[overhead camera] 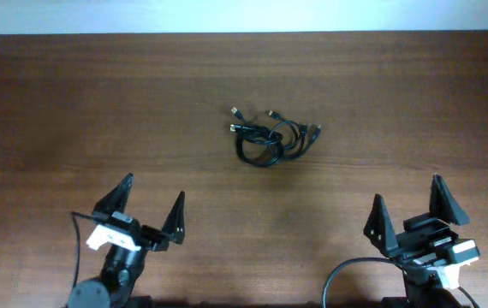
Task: Untangle cables
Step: 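Move the right gripper toward the black cable bundle and grasp it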
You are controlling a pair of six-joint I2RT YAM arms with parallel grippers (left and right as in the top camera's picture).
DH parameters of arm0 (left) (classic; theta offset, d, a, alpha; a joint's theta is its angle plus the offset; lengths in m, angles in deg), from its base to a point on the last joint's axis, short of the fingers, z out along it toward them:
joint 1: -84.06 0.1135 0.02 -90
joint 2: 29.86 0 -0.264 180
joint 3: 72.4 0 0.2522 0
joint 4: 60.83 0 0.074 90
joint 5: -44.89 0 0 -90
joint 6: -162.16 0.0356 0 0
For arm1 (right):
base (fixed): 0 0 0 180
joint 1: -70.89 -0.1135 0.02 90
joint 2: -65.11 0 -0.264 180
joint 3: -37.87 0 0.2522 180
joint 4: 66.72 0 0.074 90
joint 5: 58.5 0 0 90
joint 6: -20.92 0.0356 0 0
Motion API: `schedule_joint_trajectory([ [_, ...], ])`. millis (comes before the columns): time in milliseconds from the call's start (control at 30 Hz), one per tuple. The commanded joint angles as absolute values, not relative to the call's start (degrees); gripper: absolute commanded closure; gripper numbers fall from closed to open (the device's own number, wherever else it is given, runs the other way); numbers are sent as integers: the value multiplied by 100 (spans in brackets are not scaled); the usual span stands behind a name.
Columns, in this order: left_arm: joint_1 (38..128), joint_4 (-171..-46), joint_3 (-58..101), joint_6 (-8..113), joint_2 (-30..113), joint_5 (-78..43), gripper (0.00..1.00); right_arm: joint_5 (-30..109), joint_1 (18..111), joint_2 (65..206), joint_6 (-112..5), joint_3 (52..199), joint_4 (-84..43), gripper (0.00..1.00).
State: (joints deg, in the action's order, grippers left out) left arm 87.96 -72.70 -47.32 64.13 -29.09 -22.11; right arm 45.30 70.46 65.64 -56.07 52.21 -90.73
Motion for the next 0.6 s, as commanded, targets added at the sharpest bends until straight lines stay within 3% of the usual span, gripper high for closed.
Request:
schedule_joint_trajectory([
  [0,8829,-7452,-4064,6343,-2487,-1948,1,4804,7013,6532,-5484,5385,-9091,1],
  [167,8829,-7469,-2765,6343,-880,-1435,1,4666,7015,6779,-5554,6017,-8217,2],
  [267,8829,-7467,-2016,6341,90,-624,1,4631,7013,7391,-5902,6574,-8011,1],
  [367,8829,-7469,-1594,6341,418,-628,1,4631,7015,8221,-6029,7433,-7554,1],
  [567,8829,-7493,-1281,6601,457,-624,1,4627,7013,10300,-6977,10205,-4175,1],
])
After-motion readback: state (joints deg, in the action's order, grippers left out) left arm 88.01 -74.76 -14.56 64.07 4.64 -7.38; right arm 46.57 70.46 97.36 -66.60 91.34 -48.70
